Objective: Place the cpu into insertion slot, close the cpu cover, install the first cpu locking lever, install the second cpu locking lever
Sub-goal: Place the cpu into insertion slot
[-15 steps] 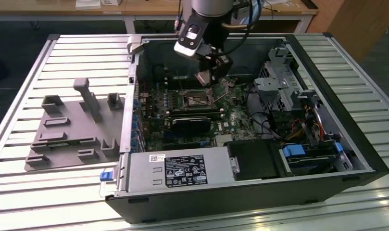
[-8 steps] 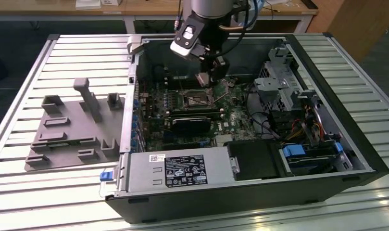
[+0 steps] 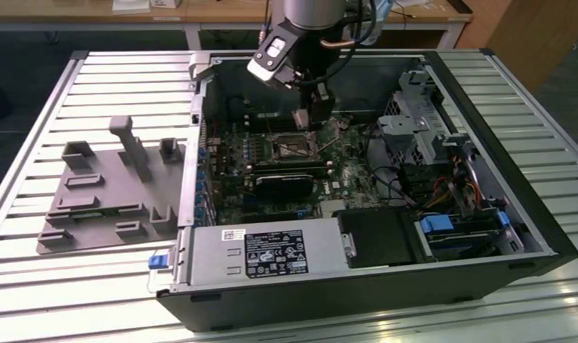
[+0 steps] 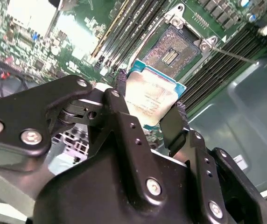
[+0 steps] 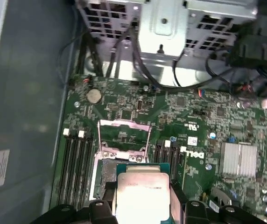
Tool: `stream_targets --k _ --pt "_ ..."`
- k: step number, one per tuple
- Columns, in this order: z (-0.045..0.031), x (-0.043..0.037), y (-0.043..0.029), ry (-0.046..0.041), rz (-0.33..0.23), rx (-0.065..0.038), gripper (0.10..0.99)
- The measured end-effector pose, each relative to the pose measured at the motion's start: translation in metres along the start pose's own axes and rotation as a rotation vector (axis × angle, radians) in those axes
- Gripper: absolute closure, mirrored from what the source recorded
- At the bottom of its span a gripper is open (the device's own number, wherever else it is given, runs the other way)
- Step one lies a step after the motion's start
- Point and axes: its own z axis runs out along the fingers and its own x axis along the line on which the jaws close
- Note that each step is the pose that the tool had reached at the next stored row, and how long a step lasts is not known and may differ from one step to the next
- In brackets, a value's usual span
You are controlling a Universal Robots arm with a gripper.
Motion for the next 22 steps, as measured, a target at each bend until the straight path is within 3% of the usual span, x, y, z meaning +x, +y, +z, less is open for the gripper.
stream_targets --k 7,9,13,22 --pt "0.0037 -0.0001 -0.0004 -0.011 0.126 -0.002 0.549" --pt "0.005 0.0 -0.0017 -0.0124 0.14 -0.002 0.549" --pt "0.0098 0.0003 -0.0062 -0.0086 0.129 -0.002 0.549" --pt "0.0218 0.0006 -0.011 0.0043 0.042 -0.002 0.549"
